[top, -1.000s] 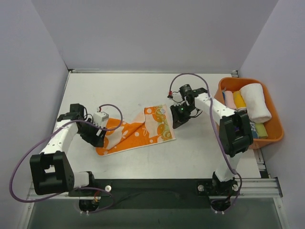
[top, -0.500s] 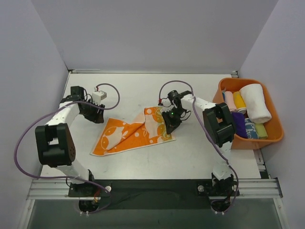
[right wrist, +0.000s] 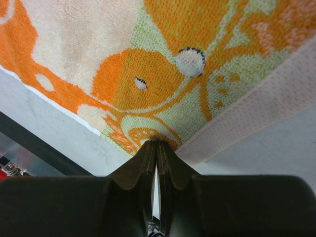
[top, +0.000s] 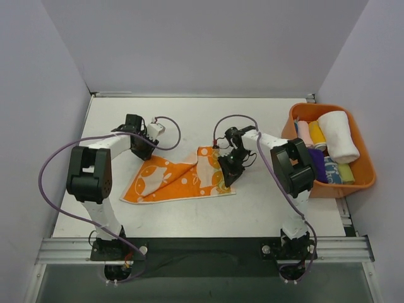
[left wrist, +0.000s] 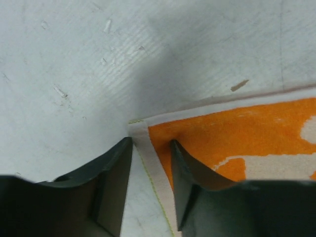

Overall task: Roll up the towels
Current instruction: Flatten the towel, then fold the towel

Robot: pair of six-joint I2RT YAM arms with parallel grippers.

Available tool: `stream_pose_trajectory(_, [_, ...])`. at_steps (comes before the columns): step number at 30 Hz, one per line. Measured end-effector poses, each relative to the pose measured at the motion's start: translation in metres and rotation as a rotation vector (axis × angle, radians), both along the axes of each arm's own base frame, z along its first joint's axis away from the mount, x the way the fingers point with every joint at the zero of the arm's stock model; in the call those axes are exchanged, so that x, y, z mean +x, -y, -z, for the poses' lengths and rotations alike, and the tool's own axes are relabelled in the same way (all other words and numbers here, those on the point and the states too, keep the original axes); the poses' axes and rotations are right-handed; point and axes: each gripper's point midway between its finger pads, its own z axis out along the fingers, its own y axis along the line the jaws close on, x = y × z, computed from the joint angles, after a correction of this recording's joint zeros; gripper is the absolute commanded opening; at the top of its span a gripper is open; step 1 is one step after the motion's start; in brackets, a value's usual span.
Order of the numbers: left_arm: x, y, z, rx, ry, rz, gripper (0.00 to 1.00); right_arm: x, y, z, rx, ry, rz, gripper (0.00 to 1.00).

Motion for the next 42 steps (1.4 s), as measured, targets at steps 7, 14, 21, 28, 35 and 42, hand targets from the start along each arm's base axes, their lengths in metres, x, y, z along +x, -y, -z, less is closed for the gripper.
stream_pose_trajectory(7, [0.024, -0.015, -0.001, 0.048, 0.067, -0.056, 0.3, -0.028, 0.015, 0.0, -0.026, -0.051, -0.023, 0.07])
stream_pose_trajectory(14, [0.025, -0.044, -0.003, -0.007, 0.056, -0.116, 0.53, -0.042, 0.03, -0.005, -0.051, -0.076, -0.061, 0.28])
stream_pose_trajectory(21, [0.024, -0.055, -0.019, -0.069, 0.038, -0.16, 0.68, 0.04, 0.03, -0.062, 0.044, 0.163, 0.014, 0.52])
stream_pose_trajectory(28, [0.06, -0.043, -0.055, -0.155, 0.116, -0.146, 0.63, 0.134, 0.063, -0.101, 0.002, 0.39, 0.151, 0.47])
stream_pose_trajectory(35, [0.058, -0.04, -0.04, -0.18, 0.065, -0.158, 0.62, 0.149, 0.069, -0.051, -0.103, 0.319, 0.161, 0.42])
stream_pose_trajectory(42, [0.056, -0.04, -0.031, -0.182, 0.041, -0.164, 0.63, 0.148, 0.07, -0.02, -0.149, 0.259, 0.162, 0.41])
